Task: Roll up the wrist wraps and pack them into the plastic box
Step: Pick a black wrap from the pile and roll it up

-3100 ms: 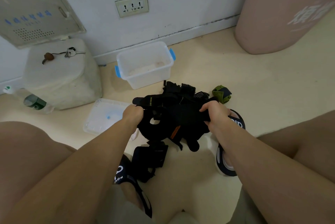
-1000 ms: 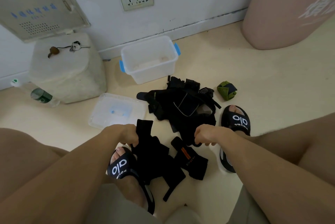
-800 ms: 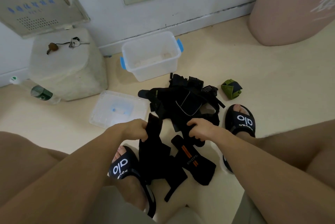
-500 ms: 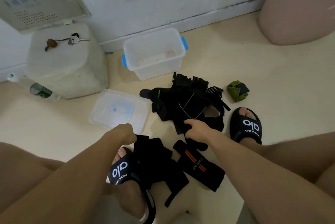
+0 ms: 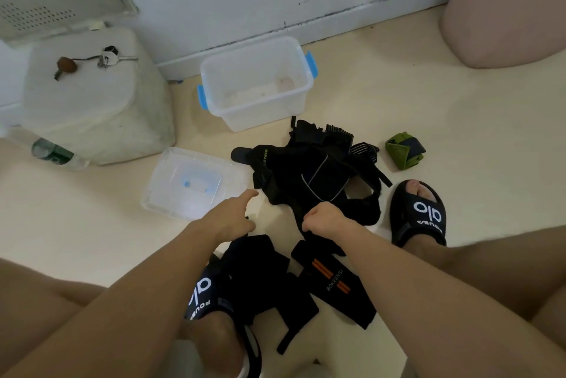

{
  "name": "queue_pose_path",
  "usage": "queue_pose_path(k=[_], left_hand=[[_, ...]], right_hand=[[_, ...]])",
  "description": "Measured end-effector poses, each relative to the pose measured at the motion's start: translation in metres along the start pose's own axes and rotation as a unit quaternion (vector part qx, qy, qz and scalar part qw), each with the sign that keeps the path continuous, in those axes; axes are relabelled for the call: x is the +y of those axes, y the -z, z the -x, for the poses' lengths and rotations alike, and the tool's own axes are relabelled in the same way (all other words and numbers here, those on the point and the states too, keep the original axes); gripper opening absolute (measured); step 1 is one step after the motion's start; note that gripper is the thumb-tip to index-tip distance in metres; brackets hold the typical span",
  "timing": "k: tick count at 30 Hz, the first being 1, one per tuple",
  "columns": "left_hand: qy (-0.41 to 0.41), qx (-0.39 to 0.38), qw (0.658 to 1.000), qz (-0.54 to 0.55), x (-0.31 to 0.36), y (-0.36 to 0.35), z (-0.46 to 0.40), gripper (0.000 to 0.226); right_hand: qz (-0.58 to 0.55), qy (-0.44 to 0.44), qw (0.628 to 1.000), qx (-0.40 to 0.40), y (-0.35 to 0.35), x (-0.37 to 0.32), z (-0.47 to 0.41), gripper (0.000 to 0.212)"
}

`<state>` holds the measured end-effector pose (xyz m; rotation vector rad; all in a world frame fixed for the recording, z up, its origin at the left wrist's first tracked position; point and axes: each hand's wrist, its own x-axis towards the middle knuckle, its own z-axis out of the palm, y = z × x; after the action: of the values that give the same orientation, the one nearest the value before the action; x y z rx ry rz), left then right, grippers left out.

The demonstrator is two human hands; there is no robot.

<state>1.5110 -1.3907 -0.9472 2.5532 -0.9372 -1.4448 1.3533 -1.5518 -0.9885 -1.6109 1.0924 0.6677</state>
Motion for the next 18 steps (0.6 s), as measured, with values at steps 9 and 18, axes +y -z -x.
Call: queue_pose_path(k=[9,18], left_hand=[[0.108,-0.09,0.857,0.495,0.039,0.012,0.021,0.056],[0.099,-0.153,0.856,0.483,0.061,0.004,0.054,0.064]], right_hand=[[-0.314,0.041,0.947,-0.042,0.018,-0.023,0.036,0.026],[-0.322,0.088,0.922,-0.197,0.03,-0.023,0.081,0.038]])
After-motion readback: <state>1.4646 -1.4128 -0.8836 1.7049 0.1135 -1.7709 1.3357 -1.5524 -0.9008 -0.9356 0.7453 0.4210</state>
